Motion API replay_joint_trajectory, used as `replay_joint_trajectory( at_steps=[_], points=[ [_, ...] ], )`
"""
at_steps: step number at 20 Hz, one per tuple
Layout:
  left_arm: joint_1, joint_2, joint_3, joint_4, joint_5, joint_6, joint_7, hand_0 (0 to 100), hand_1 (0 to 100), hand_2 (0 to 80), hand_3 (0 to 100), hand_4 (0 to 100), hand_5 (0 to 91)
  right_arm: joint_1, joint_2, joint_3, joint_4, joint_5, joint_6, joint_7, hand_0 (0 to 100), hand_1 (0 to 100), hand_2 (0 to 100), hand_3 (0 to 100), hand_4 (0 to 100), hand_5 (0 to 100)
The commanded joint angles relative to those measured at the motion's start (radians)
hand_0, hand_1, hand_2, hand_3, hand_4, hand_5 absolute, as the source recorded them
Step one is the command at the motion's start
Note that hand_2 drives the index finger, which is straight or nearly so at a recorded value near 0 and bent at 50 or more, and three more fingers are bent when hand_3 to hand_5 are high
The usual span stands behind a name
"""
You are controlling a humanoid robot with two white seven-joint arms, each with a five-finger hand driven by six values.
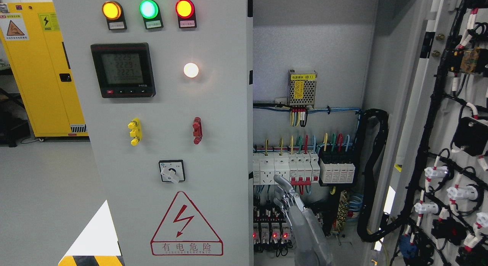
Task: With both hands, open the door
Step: 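Raise the right hand into the gap behind the indicator-light door edge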
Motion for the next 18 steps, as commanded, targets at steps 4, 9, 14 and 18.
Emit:
replay_joint_trajectory(
  at_steps=[4, 9, 14, 18],
  points=[
    [-0.015, 0.000, 0.002, 0.000, 0.003, 0.000, 0.002, 0, 0, 0.0, 0, 0, 0.0, -0.211, 0.079, -0.067, 0.262, 0.000, 0.019, -0.001, 23, 3, 0, 0, 0, 0],
    [-0.017, 0.001, 0.002, -0.003, 0.006, -0.002, 0.000, 0, 0, 0.0, 0, 0, 0.0, -0.281, 0.077, -0.079, 0.351, -0.005, 0.022, 0.007, 23, 3, 0, 0, 0, 0],
    [-0.032, 0.006, 0.001, 0.000, 0.004, -0.020, 0.000, 0, 0, 0.0, 0, 0, 0.0, -0.343, 0.071, -0.100, 0.426, -0.006, 0.022, 0.009, 23, 3, 0, 0, 0, 0],
    [-0.031, 0.004, 0.002, 0.002, 0.003, -0.020, 0.000, 0, 0, 0.0, 0, 0, 0.0, -0.390, 0.071, -0.103, 0.461, -0.017, 0.061, 0.024, 23, 3, 0, 0, 0, 0]
  ],
)
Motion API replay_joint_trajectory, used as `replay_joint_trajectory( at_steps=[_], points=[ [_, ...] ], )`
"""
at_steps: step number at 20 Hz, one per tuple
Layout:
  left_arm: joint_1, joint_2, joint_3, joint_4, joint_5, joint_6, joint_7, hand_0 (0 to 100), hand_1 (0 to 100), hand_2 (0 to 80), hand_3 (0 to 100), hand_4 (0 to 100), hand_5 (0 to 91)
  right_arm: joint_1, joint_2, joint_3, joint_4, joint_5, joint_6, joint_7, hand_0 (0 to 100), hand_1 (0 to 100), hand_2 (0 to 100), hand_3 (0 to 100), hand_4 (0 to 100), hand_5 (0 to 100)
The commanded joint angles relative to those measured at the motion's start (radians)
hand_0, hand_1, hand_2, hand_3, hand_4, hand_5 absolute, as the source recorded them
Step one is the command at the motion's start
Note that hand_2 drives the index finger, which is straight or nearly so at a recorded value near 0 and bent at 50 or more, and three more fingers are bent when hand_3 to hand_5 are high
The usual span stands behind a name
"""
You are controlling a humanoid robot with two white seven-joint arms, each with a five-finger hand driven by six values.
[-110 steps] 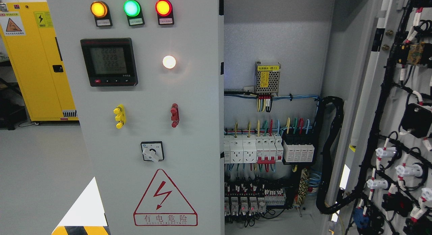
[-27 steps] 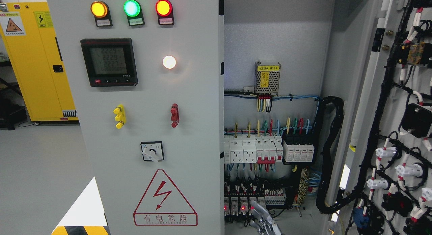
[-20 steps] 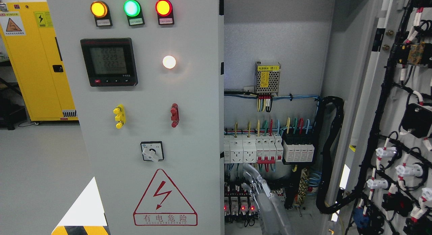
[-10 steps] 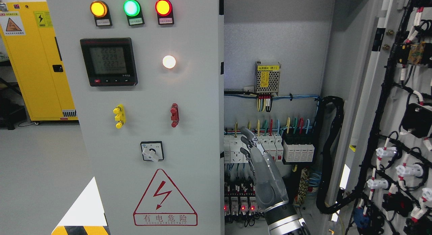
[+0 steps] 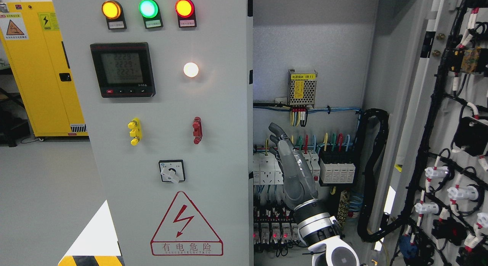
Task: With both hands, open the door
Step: 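Raise the right hand into the gap behind the indicator-light door edge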
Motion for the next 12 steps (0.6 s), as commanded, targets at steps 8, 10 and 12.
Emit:
replay_joint_trajectory(
  at_steps=[8, 10, 12],
  points=[
    [-0.031, -0.003, 0.000, 0.002, -0.001, -0.001, -0.004, 0, 0, 0.0, 0, 0, 0.0, -0.109, -0.004, -0.067, 0.171, -0.119, 0.049, 0.160, 23, 3, 0, 0, 0, 0],
    [-0.029, -0.003, 0.000, 0.002, -0.001, -0.001, -0.004, 0, 0, 0.0, 0, 0, 0.0, -0.129, -0.007, -0.095, 0.191, -0.152, 0.065, 0.185, 23, 3, 0, 0, 0, 0],
    [-0.029, -0.003, -0.001, 0.002, -0.001, -0.001, -0.002, 0, 0, 0.0, 0, 0, 0.0, -0.149, -0.008, -0.110, 0.211, -0.185, 0.086, 0.191, 23, 3, 0, 0, 0, 0]
  ],
)
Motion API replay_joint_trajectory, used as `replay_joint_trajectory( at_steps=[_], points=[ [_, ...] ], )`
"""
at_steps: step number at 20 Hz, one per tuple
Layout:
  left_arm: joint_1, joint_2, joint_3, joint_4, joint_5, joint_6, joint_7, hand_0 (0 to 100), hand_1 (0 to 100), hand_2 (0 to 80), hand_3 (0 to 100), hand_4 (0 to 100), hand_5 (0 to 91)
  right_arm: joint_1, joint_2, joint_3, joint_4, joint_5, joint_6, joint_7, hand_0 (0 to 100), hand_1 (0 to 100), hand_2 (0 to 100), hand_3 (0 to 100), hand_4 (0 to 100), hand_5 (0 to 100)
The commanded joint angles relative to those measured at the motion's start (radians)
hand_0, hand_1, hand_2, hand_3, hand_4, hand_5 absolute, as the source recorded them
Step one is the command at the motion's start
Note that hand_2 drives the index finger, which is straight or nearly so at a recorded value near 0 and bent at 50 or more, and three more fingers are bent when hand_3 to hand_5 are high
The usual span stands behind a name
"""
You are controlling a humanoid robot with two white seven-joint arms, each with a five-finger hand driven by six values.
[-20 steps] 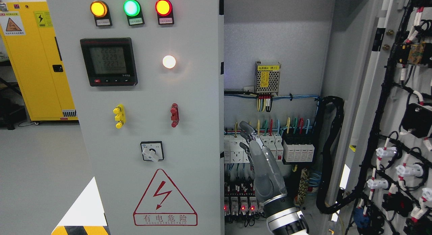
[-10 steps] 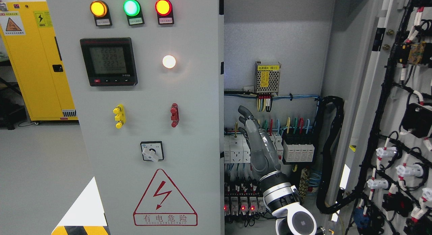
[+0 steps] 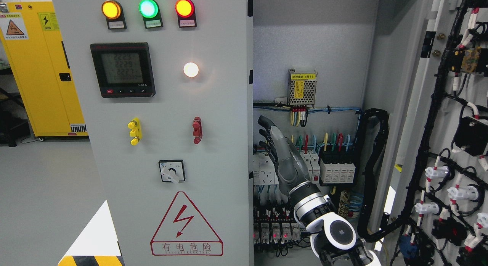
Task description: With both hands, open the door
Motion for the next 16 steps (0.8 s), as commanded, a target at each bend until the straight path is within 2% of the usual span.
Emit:
replay_joint_trajectory(
  at_steps=[1, 4, 8, 10, 11, 16],
  points=[
    [-0.031, -0.002, -0.001, 0.000, 0.000, 0.000, -0.001, 0, 0, 0.0, 0, 0, 0.0, -0.047, -0.013, -0.063, 0.092, -0.078, 0.026, 0.023, 23, 3, 0, 0, 0, 0],
    [-0.029, -0.002, 0.001, 0.000, 0.000, 0.000, -0.001, 0, 0, 0.0, 0, 0, 0.0, -0.056, -0.030, -0.067, 0.101, -0.124, 0.029, 0.078, 23, 3, 0, 0, 0, 0],
    [-0.031, -0.001, 0.001, 0.000, 0.000, 0.000, -0.001, 0, 0, 0.0, 0, 0, 0.0, -0.061, -0.031, -0.074, 0.104, -0.169, 0.026, 0.094, 23, 3, 0, 0, 0, 0],
    [-0.029, -0.001, 0.001, 0.000, 0.000, 0.000, -0.001, 0, 0, 0.0, 0, 0, 0.0, -0.063, -0.030, -0.077, 0.106, -0.207, 0.028, 0.159, 23, 3, 0, 0, 0, 0],
    [-0.029, -0.001, 0.001, 0.000, 0.000, 0.000, -0.001, 0, 0, 0.0, 0, 0, 0.0, -0.067, -0.030, -0.077, 0.107, -0.213, 0.029, 0.176, 23, 3, 0, 0, 0, 0],
    [-0.031, 0.001, 0.001, 0.002, -0.002, 0.000, -0.001, 0, 0, 0.0, 0, 0, 0.0, -0.078, -0.031, -0.077, 0.132, -0.245, 0.037, 0.202, 23, 3, 0, 0, 0, 0]
  ],
)
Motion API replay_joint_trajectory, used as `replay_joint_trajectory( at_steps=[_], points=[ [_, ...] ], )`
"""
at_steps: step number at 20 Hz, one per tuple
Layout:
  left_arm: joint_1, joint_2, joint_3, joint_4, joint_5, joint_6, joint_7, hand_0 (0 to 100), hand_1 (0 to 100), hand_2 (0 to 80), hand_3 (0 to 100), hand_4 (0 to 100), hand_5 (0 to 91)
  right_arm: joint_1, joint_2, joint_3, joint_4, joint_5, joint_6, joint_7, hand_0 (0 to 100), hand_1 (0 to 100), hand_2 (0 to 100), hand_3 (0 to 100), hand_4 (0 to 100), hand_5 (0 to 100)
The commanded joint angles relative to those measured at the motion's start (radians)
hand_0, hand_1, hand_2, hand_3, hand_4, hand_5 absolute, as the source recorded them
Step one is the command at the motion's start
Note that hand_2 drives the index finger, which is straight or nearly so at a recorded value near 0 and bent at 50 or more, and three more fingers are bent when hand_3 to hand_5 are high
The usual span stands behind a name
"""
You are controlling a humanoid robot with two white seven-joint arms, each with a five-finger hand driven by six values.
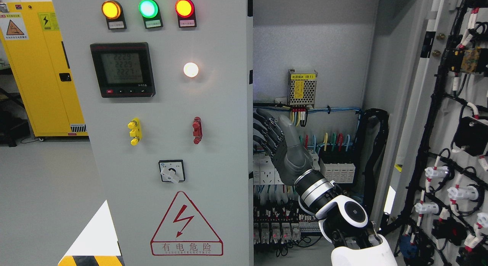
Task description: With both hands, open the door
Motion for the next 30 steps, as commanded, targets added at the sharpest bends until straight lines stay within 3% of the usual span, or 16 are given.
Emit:
replay_joint_trajectory(
  at_steps=[1, 11, 15, 19, 30],
  points=[
    [-0.029, 0.002, 0.000, 0.000, -0.001, 0.000, 0.000, 0, 0, 0.0, 0, 0, 0.0, -0.028, -0.009, -0.019, 0.070, -0.059, 0.011, 0.024, 23, 3, 0, 0, 0, 0],
    [-0.023, 0.011, 0.000, 0.008, -0.001, 0.000, 0.000, 0, 0, 0.0, 0, 0, 0.0, -0.060, -0.012, -0.013, 0.094, -0.059, 0.056, 0.029, 23, 3, 0, 0, 0, 0],
    [-0.021, 0.011, 0.000, 0.008, -0.001, 0.000, 0.000, 0, 0, 0.0, 0, 0, 0.0, -0.068, -0.015, -0.011, 0.087, -0.054, 0.066, 0.107, 23, 3, 0, 0, 0, 0],
    [-0.021, 0.011, -0.001, 0.008, -0.001, 0.000, 0.000, 0, 0, 0.0, 0, 0, 0.0, -0.080, -0.017, -0.008, 0.091, -0.054, 0.068, 0.116, 23, 3, 0, 0, 0, 0],
    [-0.021, 0.011, -0.001, 0.003, -0.001, 0.000, 0.000, 0, 0, 0.0, 0, 0, 0.0, -0.085, -0.023, -0.005, 0.098, -0.044, 0.068, 0.196, 23, 3, 0, 0, 0, 0]
  ],
)
